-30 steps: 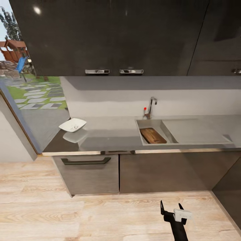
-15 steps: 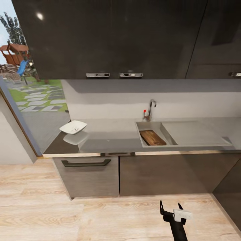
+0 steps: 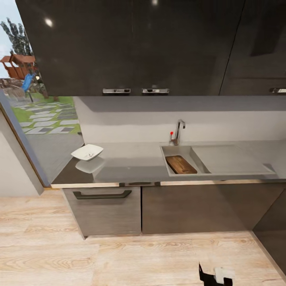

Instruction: In the kitchen, take the Vidalia onion out of the sink, dice it on the chopping board with the paring knife, put the diced onion into the bowl on the countertop, then place both the paring knife and the chopping board into the sink.

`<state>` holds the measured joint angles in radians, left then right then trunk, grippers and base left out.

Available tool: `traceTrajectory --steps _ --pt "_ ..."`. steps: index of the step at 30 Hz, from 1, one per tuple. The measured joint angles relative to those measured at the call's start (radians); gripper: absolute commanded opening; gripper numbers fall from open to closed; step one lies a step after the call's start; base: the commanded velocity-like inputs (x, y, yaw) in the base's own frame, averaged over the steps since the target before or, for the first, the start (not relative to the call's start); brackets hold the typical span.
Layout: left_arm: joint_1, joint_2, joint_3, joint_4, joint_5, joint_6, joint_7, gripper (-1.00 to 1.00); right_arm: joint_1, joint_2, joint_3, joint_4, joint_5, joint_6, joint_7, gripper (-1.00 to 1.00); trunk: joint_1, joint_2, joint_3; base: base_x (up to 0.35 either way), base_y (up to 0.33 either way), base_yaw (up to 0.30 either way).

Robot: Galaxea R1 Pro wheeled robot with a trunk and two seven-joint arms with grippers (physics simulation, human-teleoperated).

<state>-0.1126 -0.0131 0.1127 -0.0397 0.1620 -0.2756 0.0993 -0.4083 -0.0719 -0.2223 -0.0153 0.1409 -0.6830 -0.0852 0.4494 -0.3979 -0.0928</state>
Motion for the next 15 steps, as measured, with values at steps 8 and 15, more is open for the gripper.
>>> traceTrajectory --steps 8,15 --pt "0.0 0.006 0.001 -0.022 0.0 0.004 0.0 1.0 0.146 -0.01 0.006 0.0 0.001 0.39 -0.004 1.0 0.0 0.0 0.0 0.0 0.0 0.0" --pt "0.0 0.018 -0.003 -0.003 0.0 0.015 0.005 1.0 0.238 -0.011 0.008 0.0 0.002 0.581 -0.002 1.0 0.0 0.0 0.0 0.0 0.0 0.0"
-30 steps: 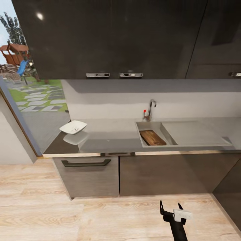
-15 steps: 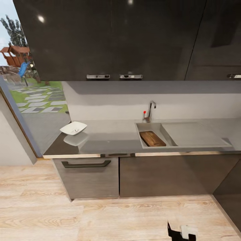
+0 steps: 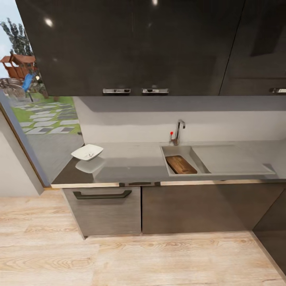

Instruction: In the kitchen, take the Vidalia onion out of the sink, dice it on the chopping board with the paring knife, put the diced onion into the bowl on the countertop, then place both the paring knife and the chopping board into the sink.

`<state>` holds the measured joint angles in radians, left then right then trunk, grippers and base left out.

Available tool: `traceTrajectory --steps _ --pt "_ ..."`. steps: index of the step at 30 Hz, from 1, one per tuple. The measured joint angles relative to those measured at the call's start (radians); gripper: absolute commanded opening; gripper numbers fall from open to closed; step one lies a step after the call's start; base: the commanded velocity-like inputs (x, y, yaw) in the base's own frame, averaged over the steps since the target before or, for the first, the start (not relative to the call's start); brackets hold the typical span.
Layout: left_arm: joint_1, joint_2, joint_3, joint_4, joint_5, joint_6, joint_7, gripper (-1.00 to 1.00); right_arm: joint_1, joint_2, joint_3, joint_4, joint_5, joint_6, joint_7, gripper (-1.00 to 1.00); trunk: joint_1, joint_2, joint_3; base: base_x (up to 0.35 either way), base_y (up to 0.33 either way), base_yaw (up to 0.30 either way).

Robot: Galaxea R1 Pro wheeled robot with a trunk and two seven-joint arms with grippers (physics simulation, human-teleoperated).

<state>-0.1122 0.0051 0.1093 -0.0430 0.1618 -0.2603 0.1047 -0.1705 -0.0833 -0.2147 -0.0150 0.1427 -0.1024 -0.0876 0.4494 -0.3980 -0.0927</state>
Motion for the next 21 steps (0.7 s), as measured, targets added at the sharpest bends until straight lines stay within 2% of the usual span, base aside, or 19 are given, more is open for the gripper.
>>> traceTrajectory --steps 3,6,10,15,21 --pt "0.0 0.012 -0.001 0.056 -0.001 0.003 -0.001 1.0 0.007 -0.001 -0.001 0.001 -0.001 0.127 0.0 1.0 0.0 0.0 0.0 0.0 0.0 0.0" --pt "0.001 0.031 -0.003 0.099 0.0 0.007 -0.006 1.0 0.009 -0.002 -0.003 0.0 -0.002 0.173 -0.003 1.0 0.0 0.0 0.0 0.0 0.0 0.0" --pt "0.001 0.05 -0.003 0.115 0.0 0.025 -0.013 1.0 0.01 0.0 -0.003 -0.002 -0.003 0.189 -0.005 1.0 0.0 0.0 0.0 0.0 0.0 0.0" --pt "0.002 0.054 -0.003 0.117 -0.001 0.151 -0.013 1.0 0.01 0.002 -0.002 -0.003 -0.002 0.19 -0.005 1.0 0.0 0.0 0.0 0.0 0.0 0.0" --pt "0.002 0.053 0.0 0.112 -0.003 0.18 -0.014 1.0 0.01 0.008 -0.001 -0.004 -0.002 0.185 -0.003 1.0 0.0 0.0 0.0 0.0 0.0 0.0"
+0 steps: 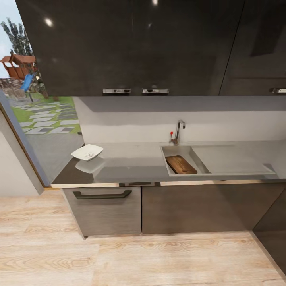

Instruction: In the kitchen, take the Vidalia onion out of the sink, dice it on the chopping board with the paring knife, put the diced onion into the bowl on the countertop, then place both the paring knife and the chopping board into the sink.

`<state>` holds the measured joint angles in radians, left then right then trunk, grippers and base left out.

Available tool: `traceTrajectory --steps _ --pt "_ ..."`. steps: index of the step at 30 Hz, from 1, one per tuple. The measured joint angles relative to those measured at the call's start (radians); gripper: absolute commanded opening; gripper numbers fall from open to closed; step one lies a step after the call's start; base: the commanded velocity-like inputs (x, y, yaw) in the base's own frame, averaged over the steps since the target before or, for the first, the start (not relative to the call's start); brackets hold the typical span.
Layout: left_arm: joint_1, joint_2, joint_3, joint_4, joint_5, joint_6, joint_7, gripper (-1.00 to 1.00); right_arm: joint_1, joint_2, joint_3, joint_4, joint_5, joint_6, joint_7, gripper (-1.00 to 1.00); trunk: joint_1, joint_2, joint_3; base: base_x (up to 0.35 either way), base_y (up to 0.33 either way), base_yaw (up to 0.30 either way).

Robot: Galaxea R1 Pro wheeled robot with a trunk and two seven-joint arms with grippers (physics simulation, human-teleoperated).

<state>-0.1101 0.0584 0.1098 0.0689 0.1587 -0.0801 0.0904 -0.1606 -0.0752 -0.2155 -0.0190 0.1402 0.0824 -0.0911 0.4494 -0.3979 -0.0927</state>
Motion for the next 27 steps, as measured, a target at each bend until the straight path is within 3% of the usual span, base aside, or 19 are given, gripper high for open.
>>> traceTrajectory --steps 4,11,14,27 --pt "0.0 0.0 -0.001 -0.001 0.0 0.002 0.0 1.0 0.0 0.015 -0.002 -0.003 -0.001 -0.056 0.001 1.0 0.0 0.0 0.0 0.0 0.0 0.0" --pt "0.0 0.0 -0.001 -0.001 0.0 0.002 0.0 1.0 0.001 0.028 -0.001 -0.006 -0.002 -0.323 0.002 1.0 0.0 0.0 0.0 0.0 0.0 0.0" --pt "0.0 0.0 -0.001 0.0 0.0 0.002 0.0 1.0 0.001 0.029 -0.003 -0.005 -0.002 -0.381 0.003 1.0 0.0 0.0 0.0 0.0 0.0 0.0" --pt "0.0 0.0 -0.002 0.0 0.0 0.002 0.0 1.0 0.001 0.029 -0.002 -0.005 -0.002 -0.413 0.003 1.0 0.0 0.0 0.0 0.0 0.0 0.0"
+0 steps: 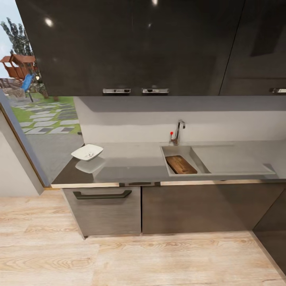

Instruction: In the kitchen, take the Vidalia onion out of the sink, dice it on the chopping board with the paring knife, put the diced onion into the bowl on the countertop, then place both the paring knife and the chopping board into the sink.

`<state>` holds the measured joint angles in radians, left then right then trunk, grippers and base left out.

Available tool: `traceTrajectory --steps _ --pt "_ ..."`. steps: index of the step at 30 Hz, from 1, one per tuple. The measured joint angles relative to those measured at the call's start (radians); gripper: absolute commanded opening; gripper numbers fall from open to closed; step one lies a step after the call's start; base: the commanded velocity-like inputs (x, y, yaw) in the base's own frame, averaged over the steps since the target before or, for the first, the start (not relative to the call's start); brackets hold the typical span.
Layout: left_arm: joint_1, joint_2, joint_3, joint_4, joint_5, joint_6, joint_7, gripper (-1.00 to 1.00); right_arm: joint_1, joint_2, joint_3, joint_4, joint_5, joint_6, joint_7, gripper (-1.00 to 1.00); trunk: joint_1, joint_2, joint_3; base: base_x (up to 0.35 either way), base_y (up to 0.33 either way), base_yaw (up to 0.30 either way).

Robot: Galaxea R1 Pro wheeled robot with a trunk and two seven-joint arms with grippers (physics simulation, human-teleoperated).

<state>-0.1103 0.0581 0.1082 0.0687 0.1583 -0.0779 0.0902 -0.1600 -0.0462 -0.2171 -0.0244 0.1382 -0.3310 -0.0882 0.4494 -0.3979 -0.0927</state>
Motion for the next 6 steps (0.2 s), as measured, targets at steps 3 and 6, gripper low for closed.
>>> traceTrajectory --steps 3,6 --pt "0.0 0.0 0.0 0.0 0.0 0.0 0.0 1.0 0.0 0.0 0.0 0.0 0.0 0.0 0.0 1.0 0.0 0.0 0.0 0.0 0.0 0.0" --pt "0.0 0.0 0.0 0.0 0.0 0.0 0.0 1.0 0.0 0.0 0.0 0.0 0.0 0.0 0.0 1.0 0.0 0.0 0.0 0.0 0.0 0.0"
